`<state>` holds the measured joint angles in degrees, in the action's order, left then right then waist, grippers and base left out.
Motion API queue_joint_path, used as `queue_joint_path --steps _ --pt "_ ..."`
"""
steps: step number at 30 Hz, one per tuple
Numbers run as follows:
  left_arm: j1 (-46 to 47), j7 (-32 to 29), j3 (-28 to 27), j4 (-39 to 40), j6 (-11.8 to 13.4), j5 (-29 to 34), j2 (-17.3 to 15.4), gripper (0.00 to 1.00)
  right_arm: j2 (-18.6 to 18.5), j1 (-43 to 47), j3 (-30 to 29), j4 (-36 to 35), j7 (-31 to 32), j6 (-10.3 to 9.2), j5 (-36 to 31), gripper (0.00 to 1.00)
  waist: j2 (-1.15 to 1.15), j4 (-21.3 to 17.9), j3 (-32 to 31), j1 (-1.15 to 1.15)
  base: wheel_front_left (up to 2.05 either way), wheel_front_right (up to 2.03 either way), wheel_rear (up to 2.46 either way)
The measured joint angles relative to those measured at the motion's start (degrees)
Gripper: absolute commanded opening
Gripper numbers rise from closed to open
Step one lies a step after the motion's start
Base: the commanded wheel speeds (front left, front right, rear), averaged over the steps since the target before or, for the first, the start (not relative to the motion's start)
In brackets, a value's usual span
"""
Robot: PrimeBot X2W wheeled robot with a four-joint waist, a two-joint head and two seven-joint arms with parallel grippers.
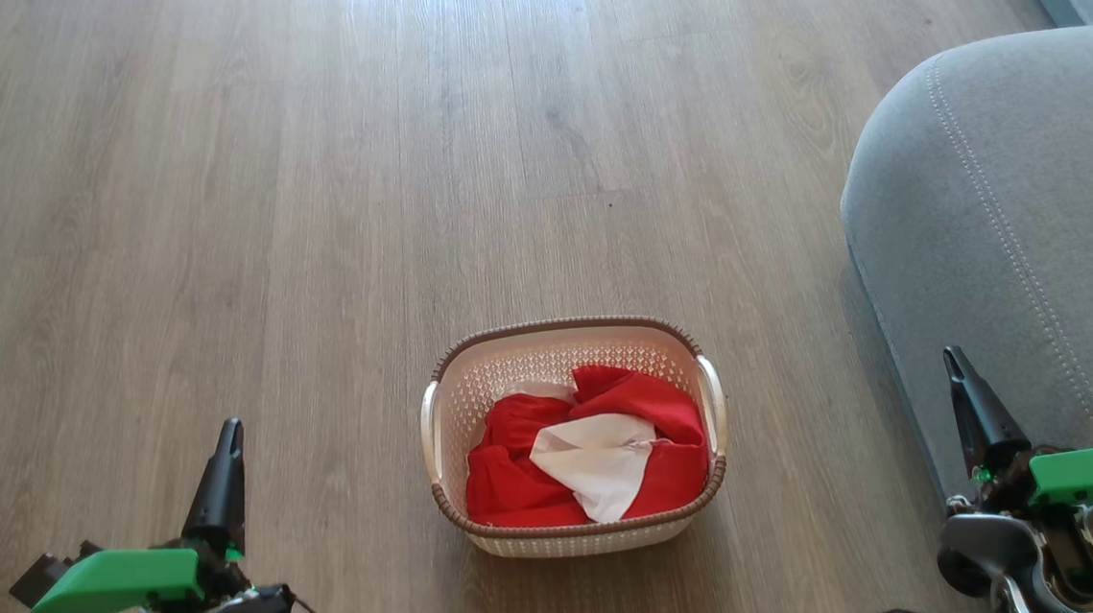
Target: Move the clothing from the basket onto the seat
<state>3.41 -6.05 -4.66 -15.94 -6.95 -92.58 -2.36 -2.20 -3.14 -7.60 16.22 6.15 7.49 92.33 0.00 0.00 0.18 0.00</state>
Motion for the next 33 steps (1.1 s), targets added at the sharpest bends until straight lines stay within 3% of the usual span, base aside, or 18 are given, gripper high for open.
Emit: queue_joint_path --steps 33 --pt "0.00 0.00 0.00 0.00 0.00 0.00 0.00 0.00 0.00 0.00 0.00 0.00 0.00 0.00 0.00 0.00 0.00 0.00 0.00 0.00 0.00 0.00 0.00"
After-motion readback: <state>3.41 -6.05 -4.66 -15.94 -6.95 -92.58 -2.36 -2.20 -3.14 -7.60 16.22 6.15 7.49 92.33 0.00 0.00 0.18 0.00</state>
